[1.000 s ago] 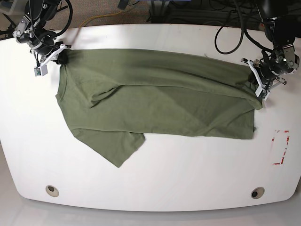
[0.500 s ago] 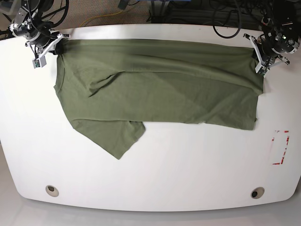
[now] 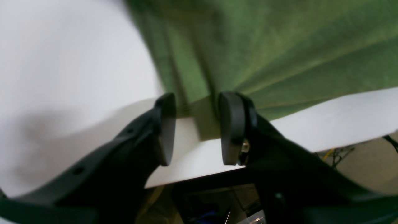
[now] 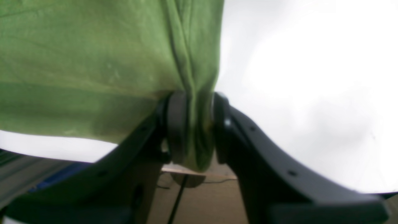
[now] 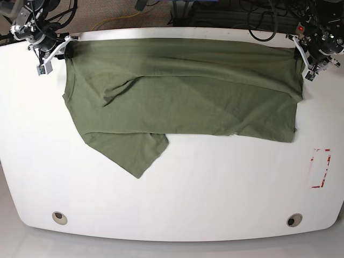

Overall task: Fold the T-shirt properly
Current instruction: 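Pull the held shirt edge with both grippers back toward the robot, then release the shirt and move both grippers to its hem edge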

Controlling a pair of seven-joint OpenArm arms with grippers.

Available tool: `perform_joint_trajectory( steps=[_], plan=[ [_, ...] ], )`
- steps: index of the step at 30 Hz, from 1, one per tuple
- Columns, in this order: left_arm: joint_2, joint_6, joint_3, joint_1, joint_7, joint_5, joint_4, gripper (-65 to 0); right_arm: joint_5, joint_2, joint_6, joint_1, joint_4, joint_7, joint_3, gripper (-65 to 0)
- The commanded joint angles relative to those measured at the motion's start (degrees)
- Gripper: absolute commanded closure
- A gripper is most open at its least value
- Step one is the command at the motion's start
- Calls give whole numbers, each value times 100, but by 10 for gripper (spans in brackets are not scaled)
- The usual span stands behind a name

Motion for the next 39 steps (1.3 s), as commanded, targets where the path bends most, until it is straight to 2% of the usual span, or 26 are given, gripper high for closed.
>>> perform_joint_trajectory(
  steps=[1, 4, 9, 11, 13, 16, 19, 24, 28, 34, 39],
  plan=[
    [-97, 14, -101, 38, -10, 4, 120, -237, 65, 193, -10, -10, 118, 81, 57, -152],
    [-97, 14, -128, 143, -10, -5, 287, -243, 48, 185, -10, -19, 303, 81, 57, -154],
    [-53, 14, -136, 169, -10, -5, 745, -338, 65, 185, -10, -133, 769, 81, 57, -154],
    [8, 14, -145, 161, -10, -5, 832, -361, 74, 185, -10, -142, 918, 81, 57, -173],
    [43, 14, -260, 134, -10, -5, 903, -375, 48, 176, -10, -124, 997, 81, 57, -239],
    [52, 14, -339, -24, -10, -5, 964, -376, 56, 176, -10, -1, 1006, 81, 57, -390],
    [52, 14, -347, -376, -10, 4, 920, -376, 21, 176, -10, 236, 936, 81, 57, -482],
    [70, 14, -347, -1070, -10, 39, 894, -376, 21, 185, -10, 764, 663, 81, 22, -450],
    [237, 14, -321, -1492, -10, 39, 736, -376, 21, 185, -10, 1221, 382, 55, -22, -438],
    [219, 14, 110, -2292, -10, 39, 138, -376, 4, 237, -10, 2091, -93, -24, -426, -438],
    [254, 14, 127, -2846, -19, 39, -258, -376, -612, 229, -10, 2865, -717, -7, -620, -438]
  ],
)
